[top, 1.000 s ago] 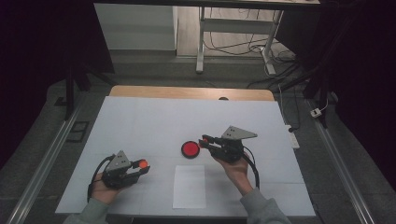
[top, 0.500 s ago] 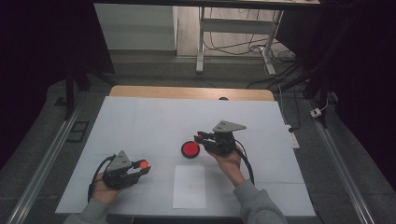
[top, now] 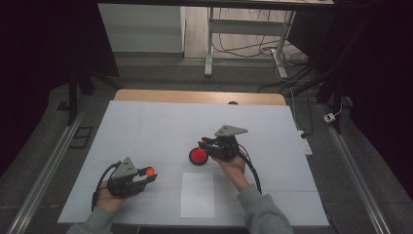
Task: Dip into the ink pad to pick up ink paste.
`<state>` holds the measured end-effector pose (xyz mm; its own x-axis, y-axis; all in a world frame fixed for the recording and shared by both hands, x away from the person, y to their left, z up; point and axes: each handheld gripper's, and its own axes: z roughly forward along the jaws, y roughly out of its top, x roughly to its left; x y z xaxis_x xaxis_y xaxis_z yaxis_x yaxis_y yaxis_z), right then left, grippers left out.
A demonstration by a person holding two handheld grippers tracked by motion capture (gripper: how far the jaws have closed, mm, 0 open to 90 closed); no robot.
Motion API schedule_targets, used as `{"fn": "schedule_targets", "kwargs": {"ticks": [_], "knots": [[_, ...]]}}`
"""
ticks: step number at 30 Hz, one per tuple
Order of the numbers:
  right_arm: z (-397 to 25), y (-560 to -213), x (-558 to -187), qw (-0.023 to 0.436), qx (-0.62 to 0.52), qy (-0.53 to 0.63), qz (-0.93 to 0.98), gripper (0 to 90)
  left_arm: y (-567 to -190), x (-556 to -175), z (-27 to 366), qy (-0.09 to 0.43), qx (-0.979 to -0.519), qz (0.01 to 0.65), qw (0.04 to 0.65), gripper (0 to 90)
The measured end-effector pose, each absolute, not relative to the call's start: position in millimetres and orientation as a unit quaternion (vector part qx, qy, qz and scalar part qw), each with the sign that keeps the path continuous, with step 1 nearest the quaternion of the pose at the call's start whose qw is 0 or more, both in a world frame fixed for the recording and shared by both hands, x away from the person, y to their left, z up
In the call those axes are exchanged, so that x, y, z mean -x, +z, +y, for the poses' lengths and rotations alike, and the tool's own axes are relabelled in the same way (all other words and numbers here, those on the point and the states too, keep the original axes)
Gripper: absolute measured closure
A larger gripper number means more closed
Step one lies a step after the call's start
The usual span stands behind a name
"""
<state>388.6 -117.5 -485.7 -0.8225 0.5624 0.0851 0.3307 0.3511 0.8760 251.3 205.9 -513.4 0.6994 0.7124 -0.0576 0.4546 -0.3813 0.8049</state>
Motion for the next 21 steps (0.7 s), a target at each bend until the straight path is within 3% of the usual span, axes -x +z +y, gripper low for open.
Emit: {"fn": "schedule_targets", "kwargs": {"ticks": [21], "knots": [[-105, -504, -390, 0.116, -0.269, 0.467, 0.834, 72.0, -514, -252, 205, 0.15, -0.818, 0.357, 0.425, 64.7]]}}
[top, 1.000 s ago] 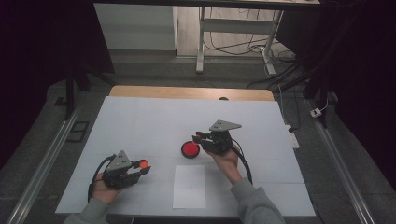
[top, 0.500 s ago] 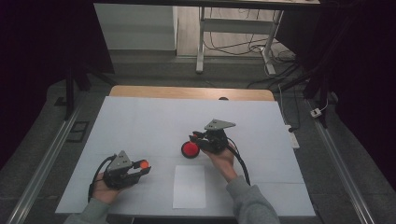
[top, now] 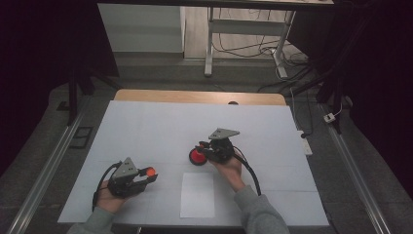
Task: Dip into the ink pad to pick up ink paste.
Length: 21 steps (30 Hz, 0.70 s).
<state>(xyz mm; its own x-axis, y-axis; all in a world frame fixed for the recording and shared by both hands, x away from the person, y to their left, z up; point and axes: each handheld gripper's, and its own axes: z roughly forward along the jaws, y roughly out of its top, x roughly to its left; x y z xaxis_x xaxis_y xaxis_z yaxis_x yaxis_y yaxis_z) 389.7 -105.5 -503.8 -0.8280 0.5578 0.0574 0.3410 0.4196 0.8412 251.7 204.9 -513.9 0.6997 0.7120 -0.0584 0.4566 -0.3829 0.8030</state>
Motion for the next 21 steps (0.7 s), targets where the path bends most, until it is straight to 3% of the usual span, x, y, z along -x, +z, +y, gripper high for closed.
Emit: {"fn": "schedule_targets", "kwargs": {"ticks": [21], "knots": [[-97, -522, -383, 0.155, -0.251, 0.426, 0.855, 72.4, -514, -251, 206, 0.15, -0.816, 0.36, 0.426, 64.7]]}}
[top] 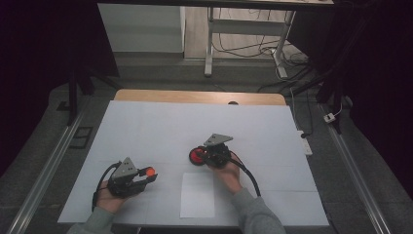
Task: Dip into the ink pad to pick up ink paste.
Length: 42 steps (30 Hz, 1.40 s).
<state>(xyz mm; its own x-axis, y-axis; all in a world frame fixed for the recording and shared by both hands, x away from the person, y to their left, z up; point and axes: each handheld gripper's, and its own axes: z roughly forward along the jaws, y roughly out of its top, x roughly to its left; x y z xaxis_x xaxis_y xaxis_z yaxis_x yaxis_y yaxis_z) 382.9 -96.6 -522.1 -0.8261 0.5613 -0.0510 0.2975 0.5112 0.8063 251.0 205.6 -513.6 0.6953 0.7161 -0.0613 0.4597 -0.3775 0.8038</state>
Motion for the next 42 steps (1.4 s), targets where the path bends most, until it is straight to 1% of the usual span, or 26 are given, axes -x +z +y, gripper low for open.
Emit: {"fn": "schedule_targets", "kwargs": {"ticks": [8, 20, 32, 42], "knots": [[-95.8, -524.5, -378.7, 0.171, -0.246, 0.43, 0.852, 72.6, -513.8, -250.8, 205.6, 0.151, -0.816, 0.361, 0.426, 64.7], [-98.6, -526.7, -379.4, 0.165, -0.249, 0.441, 0.847, 72.7, -514.1, -250.7, 205.5, 0.15, -0.816, 0.362, 0.425, 64.7], [-97.7, -528.1, -376.9, 0.176, -0.246, 0.443, 0.844, 72.7, -514.3, -251.0, 205.8, 0.15, -0.816, 0.362, 0.425, 64.7], [-98.6, -528.3, -377.1, 0.174, -0.245, 0.444, 0.844, 72.8, -513.9, -251.2, 206.8, 0.151, -0.815, 0.363, 0.425, 64.7]]}}
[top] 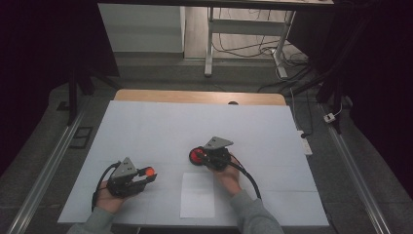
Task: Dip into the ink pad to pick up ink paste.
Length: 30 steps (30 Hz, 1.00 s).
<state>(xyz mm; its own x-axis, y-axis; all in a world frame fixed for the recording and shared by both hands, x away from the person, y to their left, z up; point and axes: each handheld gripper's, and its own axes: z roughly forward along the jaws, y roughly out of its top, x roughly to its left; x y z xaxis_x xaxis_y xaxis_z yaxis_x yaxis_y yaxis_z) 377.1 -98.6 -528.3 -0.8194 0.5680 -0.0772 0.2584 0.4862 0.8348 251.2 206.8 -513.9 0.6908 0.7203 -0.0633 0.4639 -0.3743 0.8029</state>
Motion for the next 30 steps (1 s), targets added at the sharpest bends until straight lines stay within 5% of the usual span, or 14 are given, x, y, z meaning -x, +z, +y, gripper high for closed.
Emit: {"fn": "schedule_targets", "kwargs": {"ticks": [30], "knots": [[-107, -513, -381, 0.152, -0.256, 0.477, 0.827, 72.4, -515, -253, 206, 0.149, -0.817, 0.362, 0.423, 64.7]]}}
